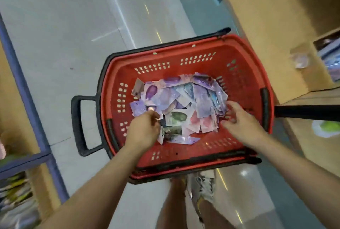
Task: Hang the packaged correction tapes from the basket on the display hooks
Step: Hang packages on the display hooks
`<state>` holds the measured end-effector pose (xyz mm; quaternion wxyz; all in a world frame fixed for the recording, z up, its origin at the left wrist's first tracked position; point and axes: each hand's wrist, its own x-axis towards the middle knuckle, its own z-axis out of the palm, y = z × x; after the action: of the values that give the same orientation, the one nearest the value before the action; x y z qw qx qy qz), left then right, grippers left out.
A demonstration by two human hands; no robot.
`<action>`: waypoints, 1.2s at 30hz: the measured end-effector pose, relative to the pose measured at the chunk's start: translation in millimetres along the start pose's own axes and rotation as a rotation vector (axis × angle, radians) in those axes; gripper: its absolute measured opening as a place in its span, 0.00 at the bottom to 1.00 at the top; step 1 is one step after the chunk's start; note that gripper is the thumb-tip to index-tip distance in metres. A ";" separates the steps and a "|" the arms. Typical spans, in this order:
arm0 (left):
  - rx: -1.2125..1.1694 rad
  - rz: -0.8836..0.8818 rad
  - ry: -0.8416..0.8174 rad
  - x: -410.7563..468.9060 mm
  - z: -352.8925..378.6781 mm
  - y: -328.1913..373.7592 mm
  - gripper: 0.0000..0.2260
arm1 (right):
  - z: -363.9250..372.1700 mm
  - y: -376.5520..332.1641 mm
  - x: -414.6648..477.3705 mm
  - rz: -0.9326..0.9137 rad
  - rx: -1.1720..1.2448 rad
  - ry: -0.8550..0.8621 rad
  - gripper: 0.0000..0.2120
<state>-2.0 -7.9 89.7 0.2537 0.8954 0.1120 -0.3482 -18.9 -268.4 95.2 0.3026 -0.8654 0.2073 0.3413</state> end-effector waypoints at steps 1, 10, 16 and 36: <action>0.014 0.010 -0.013 20.0 13.2 -2.1 0.13 | 16.8 3.4 22.7 0.006 -0.010 -0.017 0.27; 0.277 0.075 0.173 153.5 71.1 -34.1 0.27 | 110.5 28.4 154.5 0.089 -0.184 0.035 0.43; 0.601 0.104 0.153 171.7 95.9 -30.5 0.34 | 117.0 10.7 159.1 0.191 -0.452 0.032 0.40; -0.594 -0.095 0.086 69.4 99.5 -20.5 0.22 | 140.0 -57.7 89.8 0.205 0.831 -0.240 0.36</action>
<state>-15.3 -41.9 -27.8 0.4831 0.7897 0.2613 -0.2735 9.7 -146.7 -28.8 0.6113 -0.5996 0.3749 0.3552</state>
